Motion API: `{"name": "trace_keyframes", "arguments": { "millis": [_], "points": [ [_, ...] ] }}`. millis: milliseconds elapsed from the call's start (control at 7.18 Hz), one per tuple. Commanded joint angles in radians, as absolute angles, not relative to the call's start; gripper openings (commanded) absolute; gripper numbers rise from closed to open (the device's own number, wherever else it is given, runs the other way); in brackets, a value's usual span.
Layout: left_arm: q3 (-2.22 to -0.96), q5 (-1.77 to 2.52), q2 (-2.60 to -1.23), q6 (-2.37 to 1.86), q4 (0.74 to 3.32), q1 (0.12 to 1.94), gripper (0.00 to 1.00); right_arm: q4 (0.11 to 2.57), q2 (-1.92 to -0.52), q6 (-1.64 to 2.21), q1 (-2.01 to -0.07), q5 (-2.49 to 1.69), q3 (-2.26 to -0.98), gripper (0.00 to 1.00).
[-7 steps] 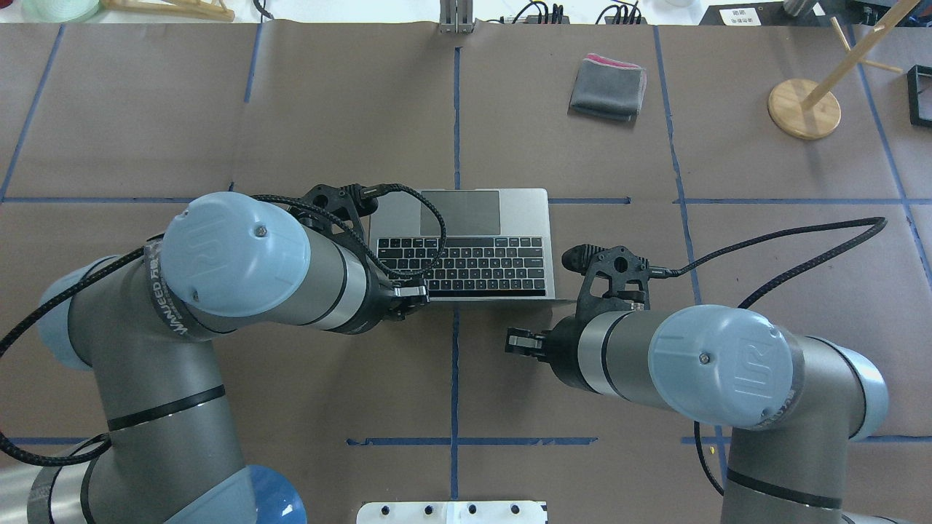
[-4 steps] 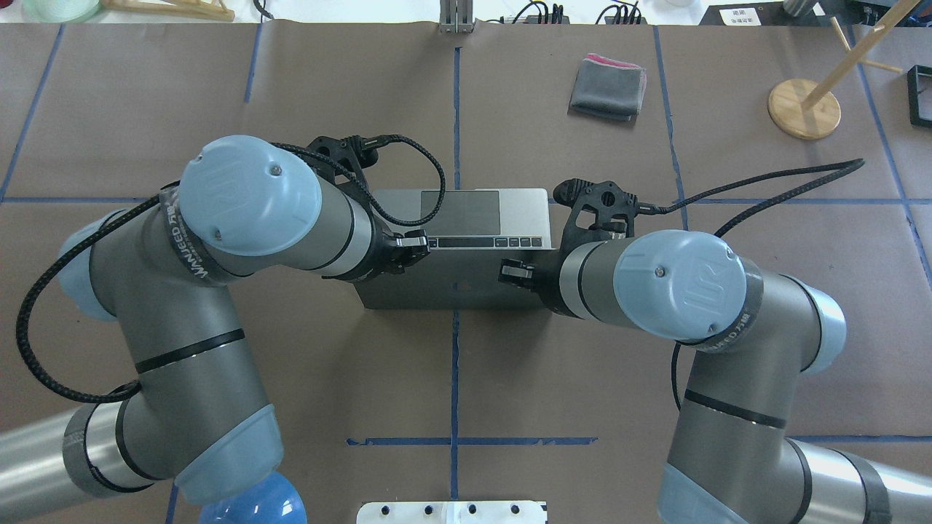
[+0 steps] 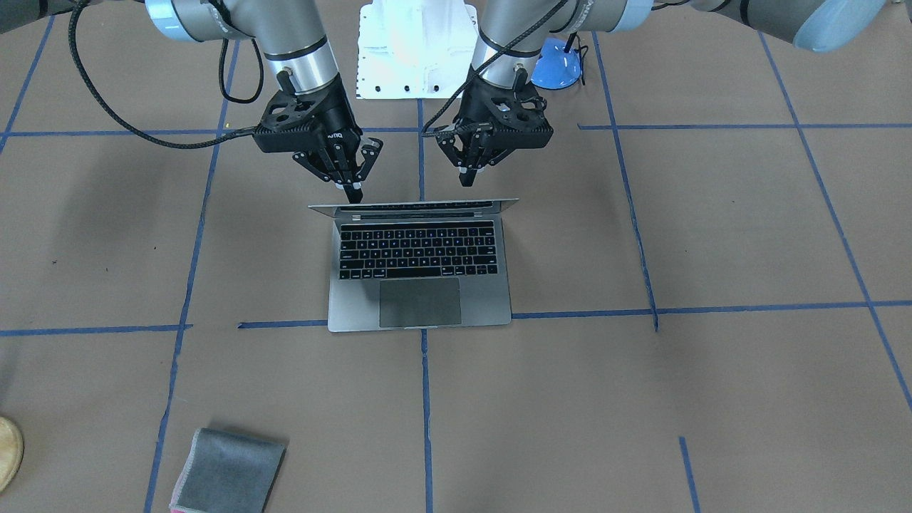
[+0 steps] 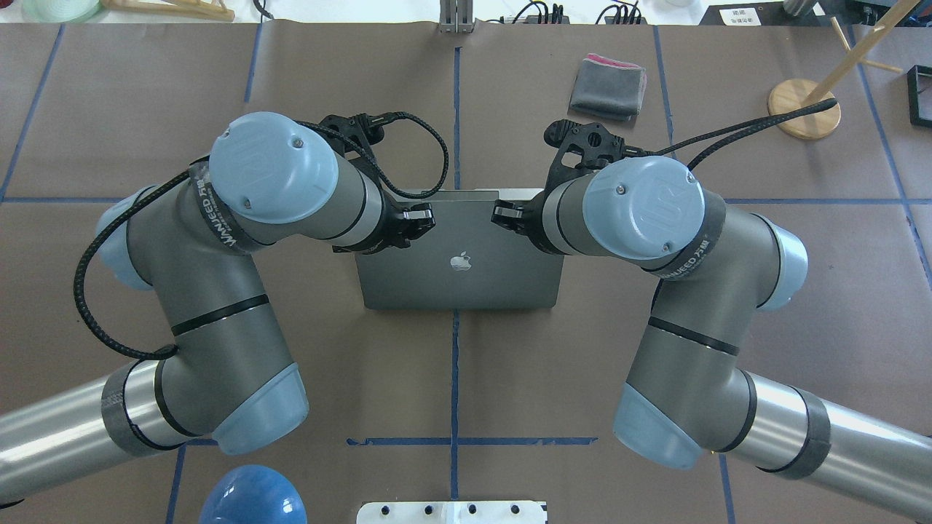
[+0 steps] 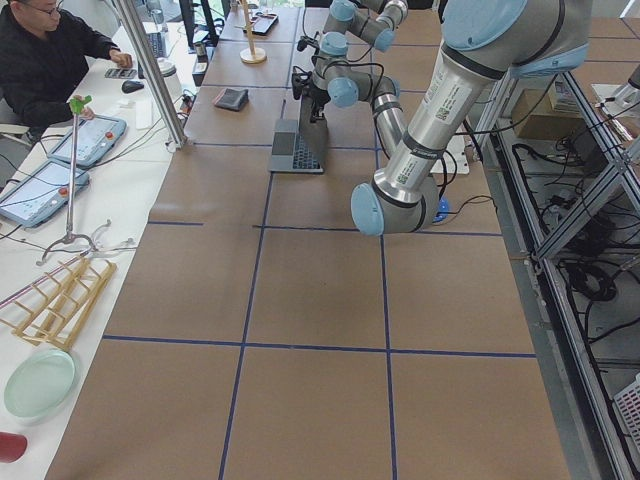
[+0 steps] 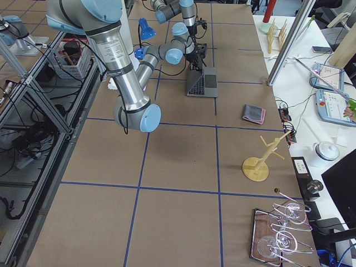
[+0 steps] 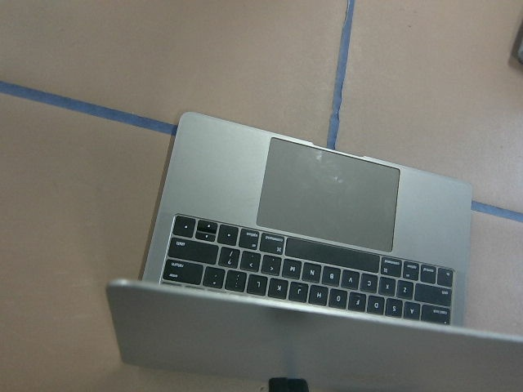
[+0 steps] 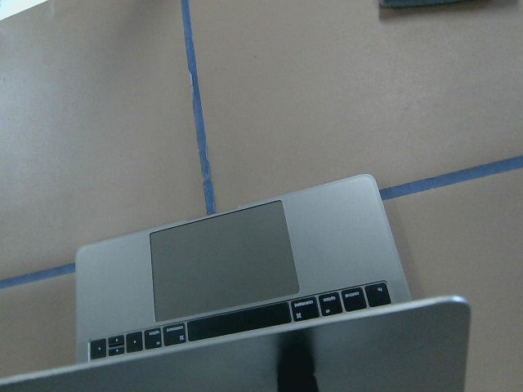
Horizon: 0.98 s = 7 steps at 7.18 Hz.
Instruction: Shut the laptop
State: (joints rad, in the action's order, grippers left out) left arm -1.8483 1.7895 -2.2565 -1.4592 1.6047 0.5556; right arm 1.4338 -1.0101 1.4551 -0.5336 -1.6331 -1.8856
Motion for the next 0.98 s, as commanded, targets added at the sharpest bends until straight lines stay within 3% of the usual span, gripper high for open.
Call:
{"name": "trace_keyframes", "arguments": {
  "millis": [0,557,836],
  "points": [
    [-1.784,1.790,-2.269,-1.462,1.643,0.566,0.00,1.338,-0.994,1.456,-0.551,-1.637,-1.781,0.00],
    [-1.665,1.792,-2.292,-1.438,1.709,0.589,0.00,1.315,-0.968,1.440,-0.566,-1.652,-1.691,0.00],
    [-1.541,1.792,-2.330,-1.436,1.805,0.607,0.00,1.315,-0.966,1.430,-0.574,-1.661,-1.686,0.00]
  ]
}}
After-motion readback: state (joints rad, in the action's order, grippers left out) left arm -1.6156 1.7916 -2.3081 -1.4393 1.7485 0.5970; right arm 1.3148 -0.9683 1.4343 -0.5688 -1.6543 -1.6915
